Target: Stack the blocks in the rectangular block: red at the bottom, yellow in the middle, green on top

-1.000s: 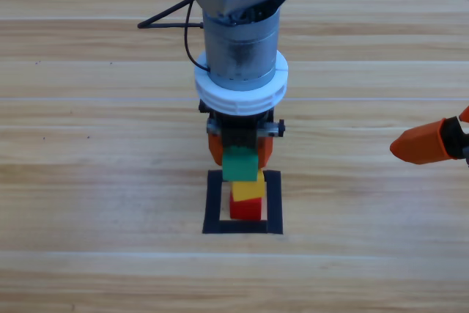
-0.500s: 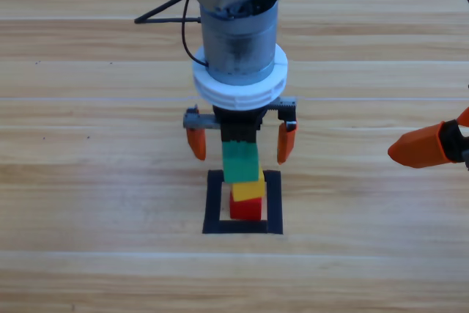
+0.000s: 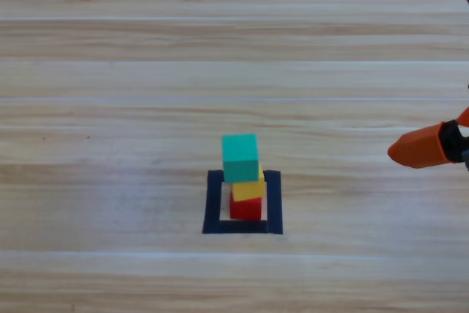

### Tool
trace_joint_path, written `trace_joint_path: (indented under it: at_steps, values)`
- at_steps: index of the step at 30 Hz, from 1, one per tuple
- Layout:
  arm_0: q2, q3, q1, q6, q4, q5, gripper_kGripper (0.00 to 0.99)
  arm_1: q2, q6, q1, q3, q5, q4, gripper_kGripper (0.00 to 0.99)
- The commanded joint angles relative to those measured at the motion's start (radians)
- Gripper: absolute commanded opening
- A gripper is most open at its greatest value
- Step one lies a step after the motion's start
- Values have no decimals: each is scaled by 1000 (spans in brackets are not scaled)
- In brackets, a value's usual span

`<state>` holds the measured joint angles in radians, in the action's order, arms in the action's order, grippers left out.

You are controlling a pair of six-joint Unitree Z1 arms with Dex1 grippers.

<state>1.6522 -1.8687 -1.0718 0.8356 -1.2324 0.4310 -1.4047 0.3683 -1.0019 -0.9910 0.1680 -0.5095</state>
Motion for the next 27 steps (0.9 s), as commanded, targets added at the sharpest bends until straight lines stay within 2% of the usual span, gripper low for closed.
trace_joint_path:
  at_steps: [1,3,6,8,10,16,27]
  values:
    - [-511,737,-68,-282,559,-67,990,-34,-9,19,28,-4,-10,986]
    - [-611,862,-68,-340,636,-115,990,-34,-9,19,28,-4,-10,986]
    - [-805,1069,-68,-477,794,-224,990,-34,-9,19,28,-4,-12,986]
    - [-917,1174,-66,-546,861,-267,990,-36,-9,19,26,-4,-10,986]
    - [-993,1237,-60,-622,916,-339,990,-37,-9,19,26,-4,-12,986]
    - [-1125,1306,-57,-641,904,-359,990,-54,-9,19,20,-4,-10,986]
    - [-1043,1316,-43,-652,939,-364,990,-60,-9,19,17,-10,-12,986]
